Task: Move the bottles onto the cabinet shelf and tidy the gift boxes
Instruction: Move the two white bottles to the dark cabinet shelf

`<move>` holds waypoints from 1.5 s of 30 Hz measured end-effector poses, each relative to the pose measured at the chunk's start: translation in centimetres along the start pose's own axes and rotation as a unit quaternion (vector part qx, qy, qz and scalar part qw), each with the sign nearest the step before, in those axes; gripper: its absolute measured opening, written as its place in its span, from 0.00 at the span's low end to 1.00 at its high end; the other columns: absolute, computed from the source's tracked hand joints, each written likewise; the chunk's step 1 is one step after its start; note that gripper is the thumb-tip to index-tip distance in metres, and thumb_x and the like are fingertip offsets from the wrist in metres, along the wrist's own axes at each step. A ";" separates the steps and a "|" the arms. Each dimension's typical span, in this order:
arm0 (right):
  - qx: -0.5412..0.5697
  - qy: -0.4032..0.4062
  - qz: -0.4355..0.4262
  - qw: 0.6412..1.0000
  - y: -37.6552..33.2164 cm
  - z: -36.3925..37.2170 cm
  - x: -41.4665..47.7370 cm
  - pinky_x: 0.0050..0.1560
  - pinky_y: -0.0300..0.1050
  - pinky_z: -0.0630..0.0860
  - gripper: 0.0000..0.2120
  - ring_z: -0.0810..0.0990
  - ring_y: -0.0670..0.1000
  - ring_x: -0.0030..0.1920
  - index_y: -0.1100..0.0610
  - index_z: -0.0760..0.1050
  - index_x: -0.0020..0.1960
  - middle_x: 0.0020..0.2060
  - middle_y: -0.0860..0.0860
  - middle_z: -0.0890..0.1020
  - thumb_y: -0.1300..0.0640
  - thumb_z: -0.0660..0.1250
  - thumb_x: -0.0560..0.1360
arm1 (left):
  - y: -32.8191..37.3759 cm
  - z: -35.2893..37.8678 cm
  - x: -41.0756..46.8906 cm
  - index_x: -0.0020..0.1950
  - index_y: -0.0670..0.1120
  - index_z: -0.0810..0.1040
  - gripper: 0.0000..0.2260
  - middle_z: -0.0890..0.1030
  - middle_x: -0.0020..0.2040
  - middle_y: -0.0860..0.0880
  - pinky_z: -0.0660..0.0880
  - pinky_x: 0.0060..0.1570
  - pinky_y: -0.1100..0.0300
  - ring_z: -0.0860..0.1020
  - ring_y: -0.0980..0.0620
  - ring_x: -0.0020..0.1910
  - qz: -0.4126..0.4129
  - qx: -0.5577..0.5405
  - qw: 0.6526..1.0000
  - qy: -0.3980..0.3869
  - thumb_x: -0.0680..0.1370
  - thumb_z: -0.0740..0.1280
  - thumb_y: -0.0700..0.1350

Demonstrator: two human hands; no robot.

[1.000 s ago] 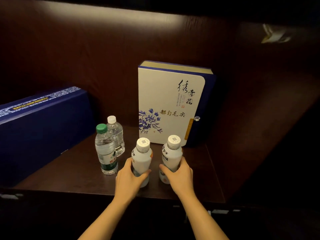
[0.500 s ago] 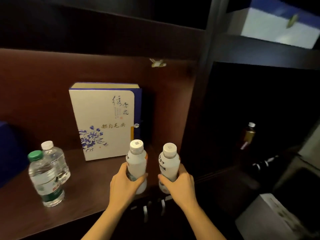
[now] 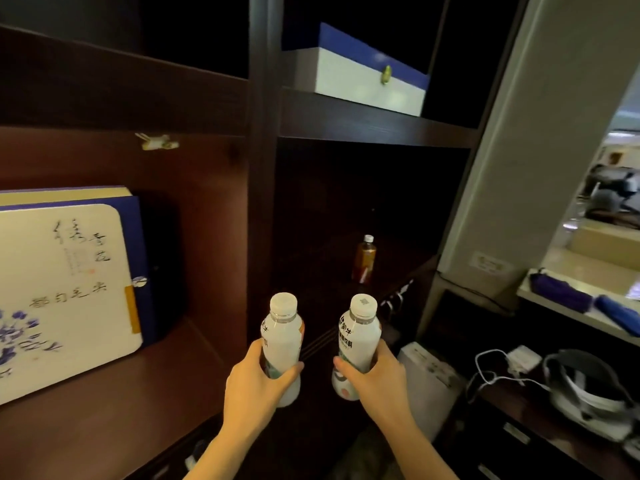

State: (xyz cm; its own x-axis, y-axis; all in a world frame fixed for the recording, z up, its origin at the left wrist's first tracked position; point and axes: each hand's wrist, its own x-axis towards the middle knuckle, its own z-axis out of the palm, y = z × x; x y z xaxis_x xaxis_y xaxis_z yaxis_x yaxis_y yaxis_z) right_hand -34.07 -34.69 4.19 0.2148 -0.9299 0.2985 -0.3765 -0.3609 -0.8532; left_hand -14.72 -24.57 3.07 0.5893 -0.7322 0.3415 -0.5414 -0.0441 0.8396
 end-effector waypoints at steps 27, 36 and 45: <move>0.024 -0.078 -0.024 0.996 14.5 -3.5 27.1 0.51 0.41 0.81 0.33 0.81 0.41 0.53 0.46 0.73 0.63 0.51 0.39 0.82 0.35 0.75 0.62 | 2.3 22.7 18.1 0.60 0.52 0.75 0.29 0.81 0.49 0.58 0.79 0.48 0.59 0.80 0.56 0.50 -0.085 0.053 0.993 0.067 0.65 0.78 0.61; 0.014 -0.097 -0.031 0.995 15.2 1.6 34.3 0.46 0.40 0.82 0.31 0.83 0.42 0.48 0.45 0.73 0.60 0.47 0.40 0.83 0.34 0.75 0.62 | -0.8 24.3 24.8 0.63 0.53 0.75 0.29 0.82 0.53 0.57 0.79 0.50 0.56 0.80 0.55 0.54 -0.115 0.011 0.989 0.092 0.65 0.79 0.57; 0.042 -0.152 -0.042 0.987 16.4 5.4 39.2 0.47 0.42 0.82 0.30 0.83 0.43 0.50 0.48 0.74 0.61 0.49 0.41 0.83 0.39 0.78 0.63 | -2.2 24.8 27.5 0.65 0.49 0.75 0.31 0.82 0.58 0.51 0.79 0.53 0.54 0.80 0.50 0.57 -0.129 0.030 0.982 0.135 0.66 0.80 0.54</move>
State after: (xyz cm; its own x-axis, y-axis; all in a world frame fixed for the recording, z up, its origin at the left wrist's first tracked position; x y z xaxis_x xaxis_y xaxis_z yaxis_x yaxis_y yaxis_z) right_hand -26.93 -76.64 -0.39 0.5077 -0.8279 0.2384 -0.2723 -0.4167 -0.8673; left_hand -12.19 -61.48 0.12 0.8443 -0.4855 0.2270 -0.3827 -0.2497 0.8895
